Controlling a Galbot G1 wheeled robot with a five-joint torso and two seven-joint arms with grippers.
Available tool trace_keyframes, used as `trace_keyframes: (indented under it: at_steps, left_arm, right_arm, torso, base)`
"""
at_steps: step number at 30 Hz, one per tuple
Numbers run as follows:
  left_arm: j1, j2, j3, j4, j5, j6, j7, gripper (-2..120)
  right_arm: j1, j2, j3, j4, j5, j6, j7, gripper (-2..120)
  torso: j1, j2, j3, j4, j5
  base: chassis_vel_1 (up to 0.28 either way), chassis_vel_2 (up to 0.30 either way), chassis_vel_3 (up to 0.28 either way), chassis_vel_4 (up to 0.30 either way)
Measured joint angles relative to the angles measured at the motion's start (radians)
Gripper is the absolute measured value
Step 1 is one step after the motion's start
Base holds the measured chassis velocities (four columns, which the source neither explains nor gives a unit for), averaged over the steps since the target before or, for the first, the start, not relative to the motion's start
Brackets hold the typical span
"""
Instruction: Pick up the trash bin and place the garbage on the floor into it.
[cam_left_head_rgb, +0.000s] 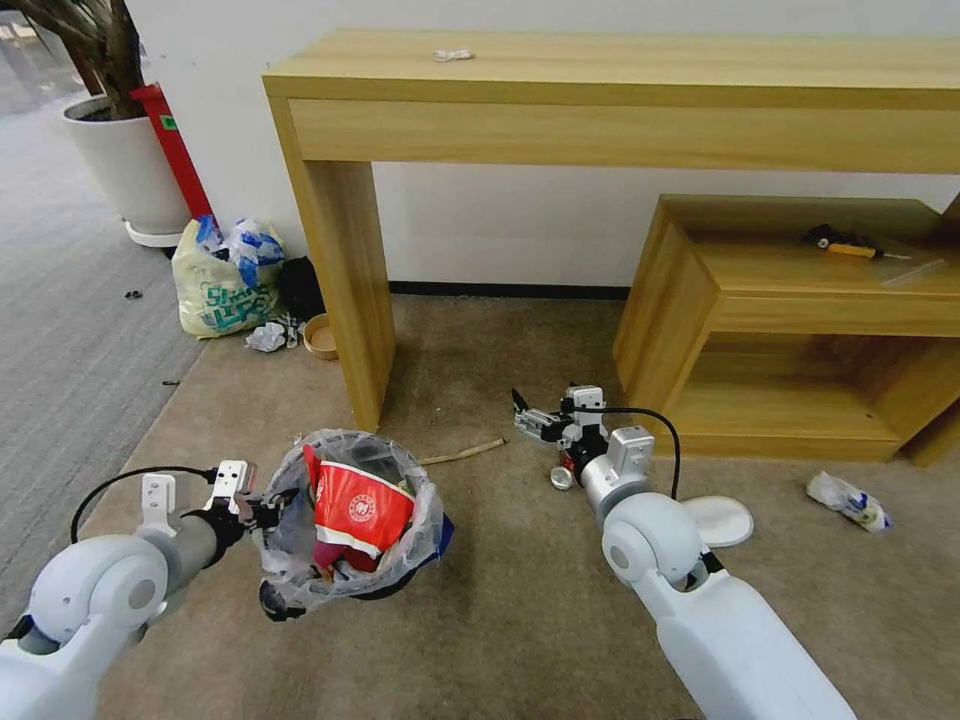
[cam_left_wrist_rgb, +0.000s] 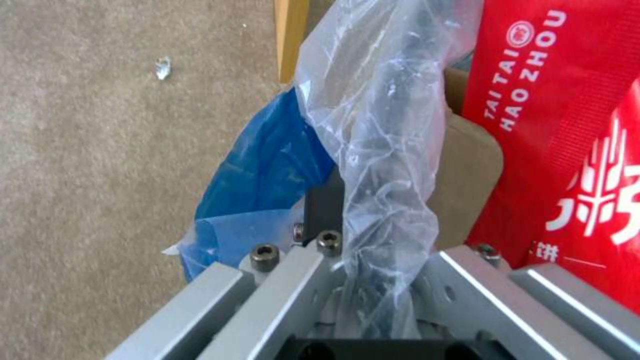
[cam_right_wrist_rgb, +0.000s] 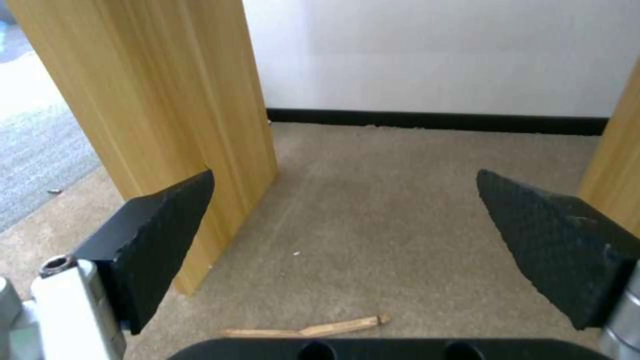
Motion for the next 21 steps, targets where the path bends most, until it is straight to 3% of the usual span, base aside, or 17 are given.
trace_keyframes:
  at_steps: [21]
  left_arm:
    - [0.002, -0.009, 0.001, 0.0, 0.007, 0.0, 0.005, 0]
  right_arm:
    - [-0.003, 0.009, -0.003, -0.009, -0.003, -0.001, 0.019, 100]
  torso:
    - [0.0, 0.0, 0.0, 0.0002, 0.0]
  base:
    - [-0.003, 0.143, 0.006, -0.139]
